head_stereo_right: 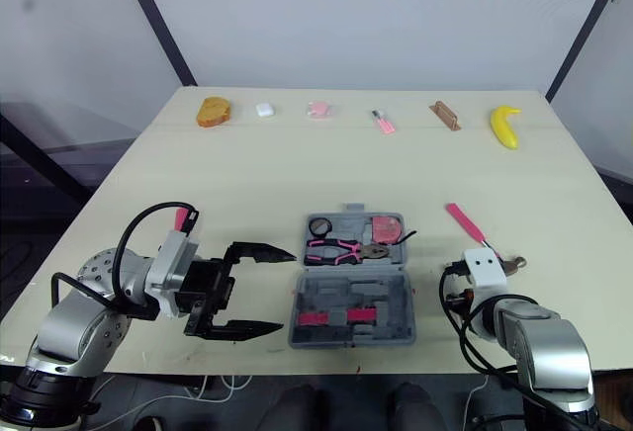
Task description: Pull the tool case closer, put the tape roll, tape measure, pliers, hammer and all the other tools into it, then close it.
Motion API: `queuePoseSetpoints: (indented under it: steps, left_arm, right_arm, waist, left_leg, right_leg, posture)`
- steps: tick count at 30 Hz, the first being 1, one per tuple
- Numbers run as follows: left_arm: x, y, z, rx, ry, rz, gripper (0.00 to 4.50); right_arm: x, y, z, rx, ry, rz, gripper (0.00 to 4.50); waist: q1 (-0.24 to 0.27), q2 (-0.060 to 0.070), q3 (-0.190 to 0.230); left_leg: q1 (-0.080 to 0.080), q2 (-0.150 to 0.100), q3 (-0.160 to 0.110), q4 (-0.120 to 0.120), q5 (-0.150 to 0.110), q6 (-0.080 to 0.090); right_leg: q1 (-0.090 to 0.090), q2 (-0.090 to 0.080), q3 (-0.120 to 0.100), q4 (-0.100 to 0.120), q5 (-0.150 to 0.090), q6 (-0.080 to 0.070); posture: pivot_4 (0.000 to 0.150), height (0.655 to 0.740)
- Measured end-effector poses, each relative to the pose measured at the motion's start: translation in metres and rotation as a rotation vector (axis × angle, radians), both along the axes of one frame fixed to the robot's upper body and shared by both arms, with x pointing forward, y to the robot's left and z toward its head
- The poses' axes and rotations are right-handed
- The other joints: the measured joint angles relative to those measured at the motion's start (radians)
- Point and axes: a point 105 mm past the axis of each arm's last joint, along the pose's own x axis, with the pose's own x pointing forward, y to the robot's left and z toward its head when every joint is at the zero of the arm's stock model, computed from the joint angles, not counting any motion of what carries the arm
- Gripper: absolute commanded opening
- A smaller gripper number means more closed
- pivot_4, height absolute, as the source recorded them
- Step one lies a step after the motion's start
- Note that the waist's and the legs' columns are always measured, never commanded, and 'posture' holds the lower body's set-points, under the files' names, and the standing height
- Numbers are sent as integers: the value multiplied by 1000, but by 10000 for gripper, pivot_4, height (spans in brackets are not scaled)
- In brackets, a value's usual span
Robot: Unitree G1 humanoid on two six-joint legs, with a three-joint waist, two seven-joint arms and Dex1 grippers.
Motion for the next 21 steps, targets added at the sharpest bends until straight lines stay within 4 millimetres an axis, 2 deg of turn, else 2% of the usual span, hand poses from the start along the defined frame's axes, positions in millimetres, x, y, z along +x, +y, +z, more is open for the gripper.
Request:
queuePoseSetpoints:
  steps: [3,4,8,10,16,21]
  left_arm:
    - [0,0,0,-1,1,2,45000]
    - [0,1,-2,-1,8,6,45000]
    - [-2,3,-4,-2,19,18,45000]
    - [-3,3,-6,-3,26,23,45000]
    - [-4,5,-5,-13,34,28,45000]
    - [-4,5,-5,-17,34,25,45000]
  right_arm:
    - [1,2,1,-15,-26,38,42377]
    - [1,2,0,-21,-35,51,44557]
    - [-3,-5,0,-49,-64,73,44557]
    - [-5,-10,1,-44,-139,61,44557]
    - [-17,-3,0,54,-333,10,44557]
    - [-26,-3,-10,67,-384,-38,44557]
  waist:
    - [0,0,0]
    - [0,0,0]
    - [0,0,0]
    - [1,0,0]
    - [0,0,0]
    - [0,0,0]
  left_leg:
    - [0,0,0,0,0,0]
    - [0,0,0,0,0,0]
    - [0,0,0,0,0,0]
    - [0,0,0,0,0,0]
    - [1,1,0,0,0,0]
    - [1,1,1,0,0,0]
  right_leg:
    - [0,0,0,0,0,0]
    - [0,0,0,0,0,0]
    - [0,0,0,0,0,0]
    - [0,0,0,0,0,0]
    - [0,1,1,0,0,0]
    - [0,1,1,0,0,0]
  posture:
    - [1500,7400]
    - [1500,7400]
    - [1500,7400]
    - [1500,7400]
    - [1500,7400]
    - [1500,7400]
